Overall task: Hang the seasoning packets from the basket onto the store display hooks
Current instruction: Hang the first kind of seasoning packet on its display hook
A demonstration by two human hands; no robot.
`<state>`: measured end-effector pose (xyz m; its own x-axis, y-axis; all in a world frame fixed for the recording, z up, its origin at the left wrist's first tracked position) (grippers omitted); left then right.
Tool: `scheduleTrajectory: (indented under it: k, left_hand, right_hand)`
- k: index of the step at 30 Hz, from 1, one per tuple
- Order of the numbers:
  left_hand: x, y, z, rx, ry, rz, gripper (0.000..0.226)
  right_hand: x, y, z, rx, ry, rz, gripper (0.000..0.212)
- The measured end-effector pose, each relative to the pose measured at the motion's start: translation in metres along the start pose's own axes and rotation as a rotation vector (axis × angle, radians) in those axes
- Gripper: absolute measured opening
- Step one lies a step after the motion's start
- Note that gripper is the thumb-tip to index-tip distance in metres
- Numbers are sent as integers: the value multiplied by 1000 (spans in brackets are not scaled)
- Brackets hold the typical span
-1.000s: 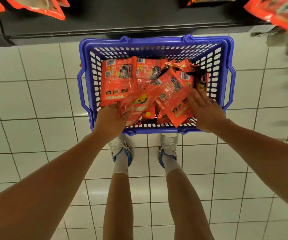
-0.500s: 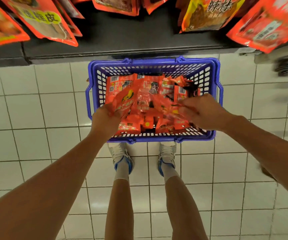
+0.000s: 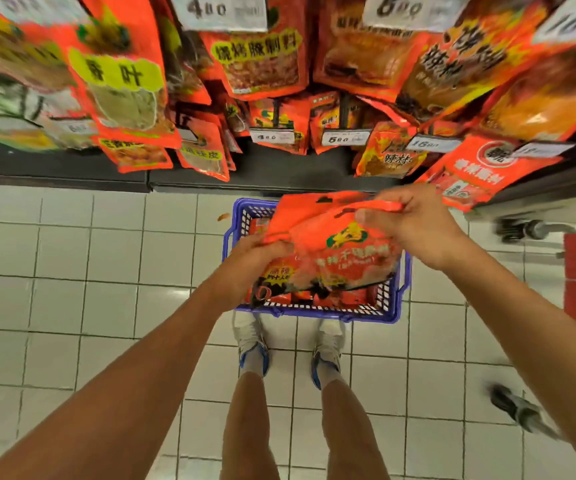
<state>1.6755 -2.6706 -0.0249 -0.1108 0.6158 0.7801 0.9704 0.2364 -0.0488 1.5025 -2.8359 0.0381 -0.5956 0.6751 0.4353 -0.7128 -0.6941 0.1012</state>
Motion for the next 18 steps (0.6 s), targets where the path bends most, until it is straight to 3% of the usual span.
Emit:
scheduleTrajectory:
  k: [9, 15, 16, 18]
  left_hand:
    - [157, -11, -151, 180, -320, -49, 16]
    - [265, 9, -270, 105, -617, -279, 15]
    - [285, 13, -290, 94, -668, -316, 16]
    - [326, 21, -330, 59, -775, -405, 25]
  right_hand:
    - [57, 4, 193, -529, 27, -203, 13]
    - [113, 5, 343, -622, 170, -209, 10]
    - [123, 3, 366, -649, 181, -178, 11]
    - [143, 1, 410, -719, 218, -108, 48]
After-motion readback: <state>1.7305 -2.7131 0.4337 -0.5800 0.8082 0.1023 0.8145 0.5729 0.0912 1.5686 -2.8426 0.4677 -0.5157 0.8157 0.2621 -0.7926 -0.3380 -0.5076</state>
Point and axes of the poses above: each hand's wrist, its own x-axis away from the middle knuckle, its own y-axis out of the back of the hand, z = x × y, the point moved 7 cm from there along -x, towards the middle knuckle, and after that the axes turned 8 degrees about -x, right-handed, at the moved point
